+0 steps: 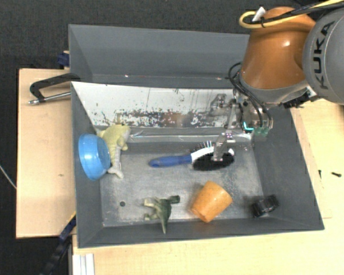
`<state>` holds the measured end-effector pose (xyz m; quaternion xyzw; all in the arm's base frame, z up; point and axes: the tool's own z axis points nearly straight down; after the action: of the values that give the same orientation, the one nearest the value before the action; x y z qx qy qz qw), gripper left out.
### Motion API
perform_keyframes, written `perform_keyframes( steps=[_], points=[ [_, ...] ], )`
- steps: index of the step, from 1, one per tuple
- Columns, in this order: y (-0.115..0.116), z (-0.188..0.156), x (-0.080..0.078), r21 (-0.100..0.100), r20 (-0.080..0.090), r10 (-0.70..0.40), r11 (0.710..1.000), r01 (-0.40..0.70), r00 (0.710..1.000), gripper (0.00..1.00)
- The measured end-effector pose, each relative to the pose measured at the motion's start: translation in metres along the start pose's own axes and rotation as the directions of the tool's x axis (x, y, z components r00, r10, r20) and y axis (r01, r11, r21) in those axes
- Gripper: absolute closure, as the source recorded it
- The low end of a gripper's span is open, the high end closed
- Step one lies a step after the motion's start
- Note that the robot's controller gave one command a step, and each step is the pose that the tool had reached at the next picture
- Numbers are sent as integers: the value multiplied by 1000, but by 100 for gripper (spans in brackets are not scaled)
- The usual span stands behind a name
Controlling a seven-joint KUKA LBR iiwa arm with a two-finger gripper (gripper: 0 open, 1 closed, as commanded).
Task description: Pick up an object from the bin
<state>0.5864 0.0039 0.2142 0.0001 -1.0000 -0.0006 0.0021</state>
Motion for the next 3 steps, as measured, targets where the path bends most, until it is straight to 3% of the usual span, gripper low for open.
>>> perform_keyframes(
  steps=[1, 2, 3],
  points=[
    [-12, 144, -13, 1, 11, -100, 995, 100, 995, 0],
    [-28, 111, -17, 2, 14, -81, 997, 81, 997, 0],
    [-5, 113, -17, 0, 10, -67, 998, 67, 998, 0]
  ],
)
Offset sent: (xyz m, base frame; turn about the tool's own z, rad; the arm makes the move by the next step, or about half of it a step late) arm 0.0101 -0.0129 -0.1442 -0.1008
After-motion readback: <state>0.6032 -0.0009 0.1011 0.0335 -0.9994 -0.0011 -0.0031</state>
